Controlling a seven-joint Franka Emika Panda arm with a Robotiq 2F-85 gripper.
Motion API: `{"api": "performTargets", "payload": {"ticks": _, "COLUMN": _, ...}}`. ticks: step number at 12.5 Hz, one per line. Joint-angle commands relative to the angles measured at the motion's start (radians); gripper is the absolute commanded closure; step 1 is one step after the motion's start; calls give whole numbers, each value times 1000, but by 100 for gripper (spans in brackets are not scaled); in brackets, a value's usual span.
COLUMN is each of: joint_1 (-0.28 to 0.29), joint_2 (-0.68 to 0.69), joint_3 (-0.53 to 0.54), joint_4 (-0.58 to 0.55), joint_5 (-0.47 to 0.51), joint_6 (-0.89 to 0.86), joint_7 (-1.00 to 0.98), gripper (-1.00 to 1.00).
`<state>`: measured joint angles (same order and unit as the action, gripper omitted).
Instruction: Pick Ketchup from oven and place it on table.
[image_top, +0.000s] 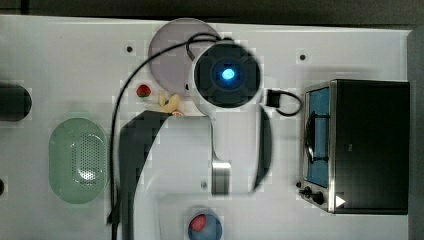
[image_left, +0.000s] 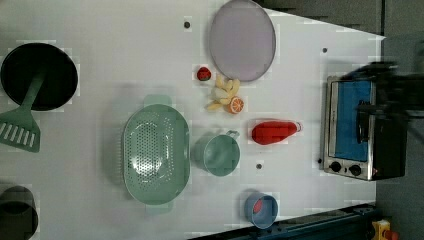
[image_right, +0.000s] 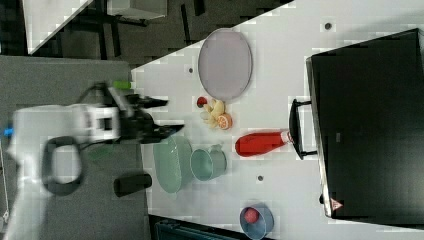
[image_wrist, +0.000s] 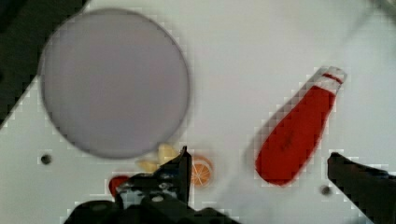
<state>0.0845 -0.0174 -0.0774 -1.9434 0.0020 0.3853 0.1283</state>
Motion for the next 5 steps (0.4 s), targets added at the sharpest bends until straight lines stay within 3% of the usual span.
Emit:
{"api": "performTargets", "payload": {"ticks": 1, "joint_1": -9, "joint_2": -27, "joint_3": -13, "joint_4": 142, "joint_5": 8, "joint_6": -225, "joint_7": 34, "gripper": -100}}
{"api": "performTargets", "payload": {"ticks": 5, "joint_1": -11, "joint_2": -44, "joint_3": -18, "joint_4": 284, "joint_5": 4, "joint_6": -391, "joint_7": 34, "gripper": -100}}
